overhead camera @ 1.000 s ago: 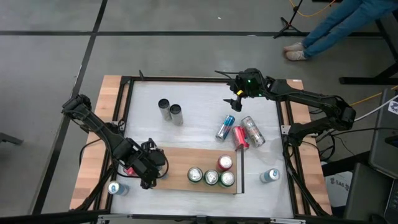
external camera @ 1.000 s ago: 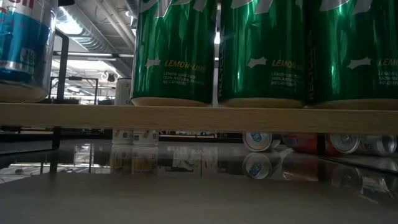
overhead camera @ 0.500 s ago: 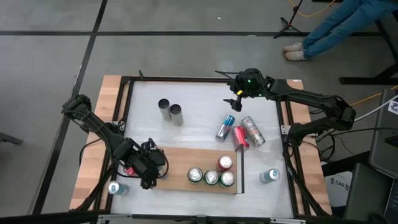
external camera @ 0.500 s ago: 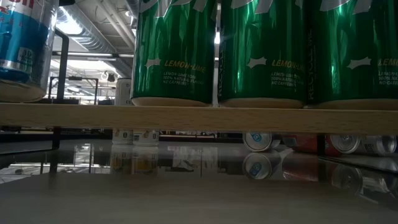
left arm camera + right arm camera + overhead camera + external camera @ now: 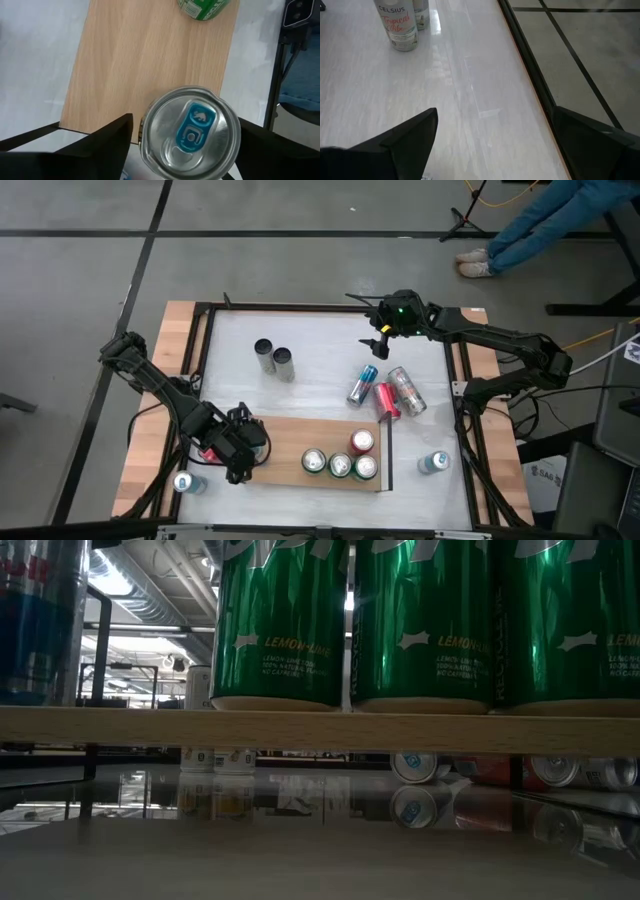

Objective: Place canned beverage on shelf
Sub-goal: Put the blue soda can on the shelf

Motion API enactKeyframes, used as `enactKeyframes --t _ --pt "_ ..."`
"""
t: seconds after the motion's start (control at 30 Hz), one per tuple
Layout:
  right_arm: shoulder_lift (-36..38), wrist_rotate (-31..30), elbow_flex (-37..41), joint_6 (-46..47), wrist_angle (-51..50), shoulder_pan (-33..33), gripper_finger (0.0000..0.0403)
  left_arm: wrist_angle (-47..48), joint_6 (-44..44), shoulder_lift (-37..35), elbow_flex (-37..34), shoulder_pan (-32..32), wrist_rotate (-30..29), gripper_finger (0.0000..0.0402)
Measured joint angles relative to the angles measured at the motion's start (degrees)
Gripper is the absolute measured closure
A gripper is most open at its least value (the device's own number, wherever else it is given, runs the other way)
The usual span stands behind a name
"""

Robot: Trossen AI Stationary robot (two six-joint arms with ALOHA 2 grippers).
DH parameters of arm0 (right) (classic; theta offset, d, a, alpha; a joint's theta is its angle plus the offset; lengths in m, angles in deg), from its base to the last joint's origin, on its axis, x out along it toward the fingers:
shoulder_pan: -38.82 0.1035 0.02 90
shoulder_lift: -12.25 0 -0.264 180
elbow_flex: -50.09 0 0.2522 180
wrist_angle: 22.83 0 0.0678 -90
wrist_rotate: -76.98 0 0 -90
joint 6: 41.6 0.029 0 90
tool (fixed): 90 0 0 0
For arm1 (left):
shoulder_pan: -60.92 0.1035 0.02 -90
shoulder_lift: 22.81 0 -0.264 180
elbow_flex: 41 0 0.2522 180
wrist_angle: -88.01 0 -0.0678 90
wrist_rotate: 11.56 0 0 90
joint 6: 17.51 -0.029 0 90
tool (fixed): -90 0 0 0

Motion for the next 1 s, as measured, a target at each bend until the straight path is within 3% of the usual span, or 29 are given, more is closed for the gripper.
enactKeyframes --t 0.63,1.0 --pt "0.00 0.01 0.01 0.00 0.00 -0.01 0.0022 -4.86 -0.13 -0.02 0.06 1.03 1.83 0.0108" --pt "0.00 0.00 0.02 -0.01 -0.02 -0.01 0.0022 -4.30 -6.08 -0.07 6.36 4.28 1.38 0.0108"
